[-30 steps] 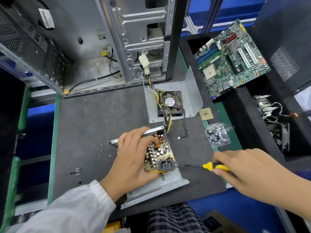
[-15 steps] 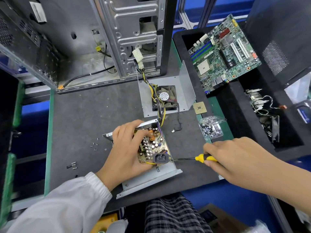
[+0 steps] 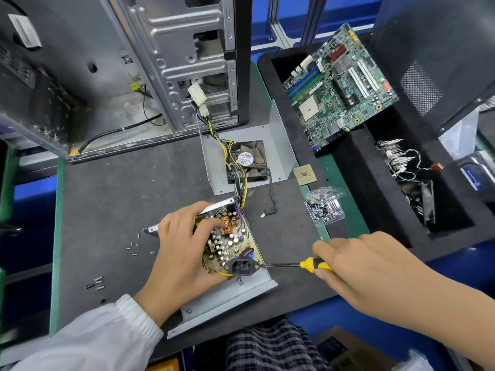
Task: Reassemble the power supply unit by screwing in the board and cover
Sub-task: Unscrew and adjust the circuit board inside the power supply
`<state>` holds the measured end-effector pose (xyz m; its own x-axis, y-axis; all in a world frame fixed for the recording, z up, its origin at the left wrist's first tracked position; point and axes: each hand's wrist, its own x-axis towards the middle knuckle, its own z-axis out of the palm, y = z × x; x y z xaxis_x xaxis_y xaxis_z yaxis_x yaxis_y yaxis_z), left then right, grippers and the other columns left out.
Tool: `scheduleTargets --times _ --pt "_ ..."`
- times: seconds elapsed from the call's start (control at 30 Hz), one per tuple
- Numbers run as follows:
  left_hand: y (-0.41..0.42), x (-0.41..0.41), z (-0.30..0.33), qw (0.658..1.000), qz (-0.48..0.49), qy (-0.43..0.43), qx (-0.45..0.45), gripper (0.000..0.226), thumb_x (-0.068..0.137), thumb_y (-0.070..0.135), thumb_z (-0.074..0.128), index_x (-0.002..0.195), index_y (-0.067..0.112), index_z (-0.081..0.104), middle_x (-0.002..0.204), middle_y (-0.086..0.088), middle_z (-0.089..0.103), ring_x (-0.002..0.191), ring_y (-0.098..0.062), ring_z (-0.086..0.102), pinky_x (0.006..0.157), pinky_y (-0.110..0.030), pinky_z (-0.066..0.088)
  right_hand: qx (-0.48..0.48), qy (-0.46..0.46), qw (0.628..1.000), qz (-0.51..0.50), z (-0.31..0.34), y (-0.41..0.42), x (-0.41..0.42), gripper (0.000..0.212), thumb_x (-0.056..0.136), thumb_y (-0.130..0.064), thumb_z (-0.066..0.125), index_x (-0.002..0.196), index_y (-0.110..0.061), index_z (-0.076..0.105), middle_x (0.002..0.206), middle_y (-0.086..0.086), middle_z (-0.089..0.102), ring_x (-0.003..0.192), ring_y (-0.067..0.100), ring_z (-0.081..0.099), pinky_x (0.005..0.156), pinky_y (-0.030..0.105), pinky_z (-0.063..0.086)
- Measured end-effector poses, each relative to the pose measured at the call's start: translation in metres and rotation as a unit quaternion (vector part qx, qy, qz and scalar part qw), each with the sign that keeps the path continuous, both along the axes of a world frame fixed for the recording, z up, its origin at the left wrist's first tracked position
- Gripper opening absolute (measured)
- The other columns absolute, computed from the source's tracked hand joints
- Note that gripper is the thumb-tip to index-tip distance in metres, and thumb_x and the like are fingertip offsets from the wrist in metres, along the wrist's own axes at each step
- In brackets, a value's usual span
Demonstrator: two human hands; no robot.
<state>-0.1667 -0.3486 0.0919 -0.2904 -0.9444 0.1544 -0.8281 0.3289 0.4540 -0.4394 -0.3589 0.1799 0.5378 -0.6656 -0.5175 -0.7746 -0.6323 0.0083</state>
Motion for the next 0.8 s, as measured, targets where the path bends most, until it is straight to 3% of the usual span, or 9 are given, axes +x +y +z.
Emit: scheduleTargets --times 0.17,0.8 --pt "-0.001 0.000 0.001 1.000 -0.001 0.004 -0.002 0.069 0.059 0.060 0.077 0.111 0.021 0.053 0.127 -0.008 0.052 0.118 -0.026 0.048 0.098 -0.035 0.021 -0.020 -0.009 1.000 0.001 -0.001 -0.004 0.005 0.019 0.101 -0.041 0.022 0.100 -0.024 0.032 0.081 -0.005 0.041 0.050 0.015 0.026 0.046 0.031 0.013" --pt "-0.001 0.001 -0.002 1.000 -0.001 0.003 0.002 0.070 0.060 0.062 0.075 0.110 0.019 0.053 0.129 -0.006 0.050 0.117 -0.025 0.048 0.105 -0.028 0.016 0.001 0.031 0.999 0.028 0.005 -0.013 0.014 0.013 0.099 -0.029 0.034 0.090 -0.022 0.028 0.071 -0.005 0.033 0.050 0.014 0.028 0.045 0.032 0.016"
